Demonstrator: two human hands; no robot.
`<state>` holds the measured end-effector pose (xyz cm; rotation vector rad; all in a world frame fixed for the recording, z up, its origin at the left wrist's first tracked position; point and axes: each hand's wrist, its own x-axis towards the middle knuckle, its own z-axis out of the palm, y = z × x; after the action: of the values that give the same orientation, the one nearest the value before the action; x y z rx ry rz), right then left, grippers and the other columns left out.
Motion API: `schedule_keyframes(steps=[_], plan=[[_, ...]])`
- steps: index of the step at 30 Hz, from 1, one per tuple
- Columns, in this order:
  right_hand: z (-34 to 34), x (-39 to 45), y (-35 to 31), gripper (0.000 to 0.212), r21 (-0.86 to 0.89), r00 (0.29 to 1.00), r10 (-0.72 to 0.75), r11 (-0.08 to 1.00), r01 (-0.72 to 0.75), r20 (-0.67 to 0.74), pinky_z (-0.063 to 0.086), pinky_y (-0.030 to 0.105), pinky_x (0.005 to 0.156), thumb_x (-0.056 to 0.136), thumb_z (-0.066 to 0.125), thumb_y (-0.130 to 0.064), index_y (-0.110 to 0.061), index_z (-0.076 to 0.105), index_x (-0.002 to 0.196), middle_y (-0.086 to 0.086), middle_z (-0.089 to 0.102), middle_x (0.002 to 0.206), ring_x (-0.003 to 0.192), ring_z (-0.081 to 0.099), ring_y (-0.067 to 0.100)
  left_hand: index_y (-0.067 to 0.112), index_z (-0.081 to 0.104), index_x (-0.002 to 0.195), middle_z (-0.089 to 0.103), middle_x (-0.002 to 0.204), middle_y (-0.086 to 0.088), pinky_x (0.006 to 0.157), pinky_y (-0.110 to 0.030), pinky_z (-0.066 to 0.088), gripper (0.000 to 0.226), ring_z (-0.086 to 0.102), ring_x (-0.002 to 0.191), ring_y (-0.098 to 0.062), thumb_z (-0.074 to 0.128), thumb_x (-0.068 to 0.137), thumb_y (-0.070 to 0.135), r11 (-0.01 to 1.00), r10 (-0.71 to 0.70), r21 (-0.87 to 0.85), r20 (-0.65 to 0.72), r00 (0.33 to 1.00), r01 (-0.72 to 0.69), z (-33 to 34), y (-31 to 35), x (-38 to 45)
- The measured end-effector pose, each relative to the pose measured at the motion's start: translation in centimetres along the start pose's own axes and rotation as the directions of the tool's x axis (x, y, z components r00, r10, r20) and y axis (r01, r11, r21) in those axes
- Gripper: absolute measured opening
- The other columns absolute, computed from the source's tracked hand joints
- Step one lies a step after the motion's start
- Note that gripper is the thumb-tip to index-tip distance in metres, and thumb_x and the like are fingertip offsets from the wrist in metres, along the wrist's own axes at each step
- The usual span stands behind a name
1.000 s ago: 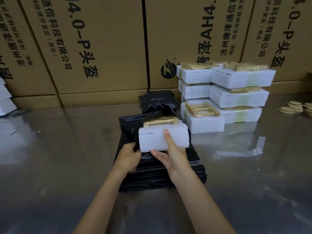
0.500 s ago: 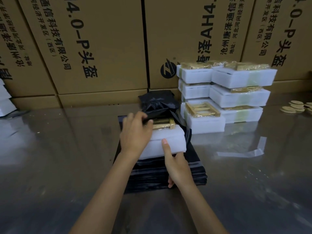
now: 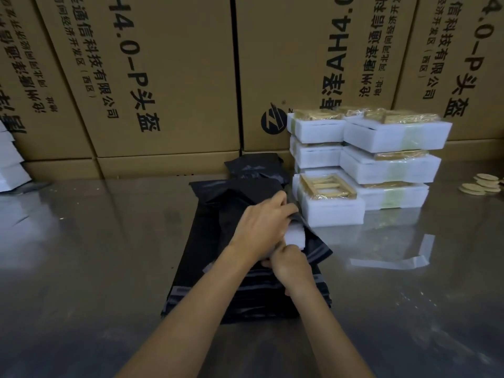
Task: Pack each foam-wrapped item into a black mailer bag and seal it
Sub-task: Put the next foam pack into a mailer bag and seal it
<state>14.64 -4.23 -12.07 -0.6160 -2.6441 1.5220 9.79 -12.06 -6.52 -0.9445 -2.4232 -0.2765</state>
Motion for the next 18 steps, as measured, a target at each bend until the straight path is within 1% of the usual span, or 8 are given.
schedule_keyframes(steps=[3,5,7,9,12,14,16,18], plan=[[0.0,0.8,-0.3,0.046,-0.044,0.997,-0.040,0.998,0.037,-0.066,0.048,0.034,0.073,0.107,0.031,-0.038,-0.014,0.053,0.076,0.006,0.060,0.087,0.086,0.058,0.028,0.015,0.066,0.116,0.050,0.101,-0.004,0.057,-0.034,0.041,0.023,0.054,0.090,-0.022,0.056,0.096,0.019,0.999,-0.052,0.012,-0.067,0.996,0.053,0.4,-0.1,-1.6],[0.0,0.9,-0.4,0.045,-0.088,0.992,-0.054,0.995,0.044,-0.117,0.040,0.030,0.068,0.108,0.032,-0.033,-0.011,0.051,0.074,0.007,0.057,0.086,0.079,0.053,0.025,0.016,0.065,0.117,0.052,0.101,-0.005,0.069,-0.036,0.042,0.030,0.052,0.093,-0.026,0.064,0.087,0.016,0.992,-0.108,0.052,-0.142,0.984,0.117,0.5,-0.7,-3.0],[0.0,0.7,-0.3,0.044,-0.116,0.988,-0.085,0.991,0.070,-0.132,0.041,0.030,0.065,0.107,0.032,-0.031,-0.006,0.056,0.080,0.007,0.061,0.086,0.075,0.054,0.026,0.020,0.058,0.126,0.051,0.112,-0.005,0.080,-0.038,0.041,0.046,0.051,0.100,-0.026,0.069,0.081,0.019,0.952,-0.268,0.097,-0.190,0.945,0.289,0.6,-1.7,-4.8],[0.3,0.1,0.1,0.044,-0.201,0.967,-0.207,0.964,0.175,-0.150,0.042,0.030,0.060,0.105,0.037,-0.030,-0.005,0.058,0.075,0.004,0.062,0.077,0.069,0.056,0.027,0.019,0.051,0.133,0.049,0.122,-0.008,0.084,-0.040,0.042,0.056,0.050,0.106,-0.028,0.070,0.080,0.022,0.861,-0.481,0.068,-0.210,0.851,0.504,1.0,-2.7,-6.6],[1.1,-1.2,-0.2,0.038,-0.406,0.791,-0.551,0.808,0.426,-0.267,0.031,0.030,0.055,0.100,0.051,-0.023,-0.008,0.053,0.065,0.006,0.052,0.062,0.060,0.044,0.022,0.014,0.041,0.136,0.048,0.119,-0.012,0.070,-0.040,0.045,0.053,0.053,0.095,-0.031,0.060,0.086,0.015,0.703,-0.711,-0.072,-0.073,0.699,0.708,1.6,-3.9,-8.5],[1.4,-1.4,-0.7,0.036,-0.485,0.683,-0.702,0.678,0.553,-0.201,0.036,0.033,0.059,0.095,0.057,-0.016,-0.011,0.048,0.060,0.011,0.057,0.061,0.063,0.047,0.023,0.013,0.037,0.135,0.055,0.103,-0.009,0.060,-0.037,0.039,0.046,0.055,0.078,-0.029,0.053,0.092,0.014,0.661,-0.748,-0.064,0.026,0.663,0.748,2.2,-4.6,-9.1],[1.6,-1.0,-0.7,0.033,-0.535,0.677,-0.732,0.605,0.590,-0.081,0.043,0.037,0.067,0.096,0.054,-0.018,-0.013,0.045,0.065,0.009,0.060,0.070,0.071,0.052,0.024,0.011,0.037,0.137,0.055,0.082,-0.005,0.057,-0.034,0.034,0.045,0.050,0.067,-0.027,0.050,0.094,0.013,0.685,-0.726,-0.020,0.067,0.685,0.728,2.5,-5.1,-9.5],[1.7,-0.7,-0.1,0.019,-0.546,0.727,-0.686,0.619,0.565,-0.024,0.041,0.034,0.063,0.099,0.049,-0.022,-0.013,0.051,0.082,0.003,0.060,0.090,0.080,0.057,0.023,0.013,0.038,0.139,0.062,0.084,-0.007,0.059,-0.034,0.036,0.046,0.058,0.072,-0.029,0.049,0.094,0.012,0.719,-0.691,-0.020,0.099,0.717,0.695,2.7,-5.7,-9.4]])
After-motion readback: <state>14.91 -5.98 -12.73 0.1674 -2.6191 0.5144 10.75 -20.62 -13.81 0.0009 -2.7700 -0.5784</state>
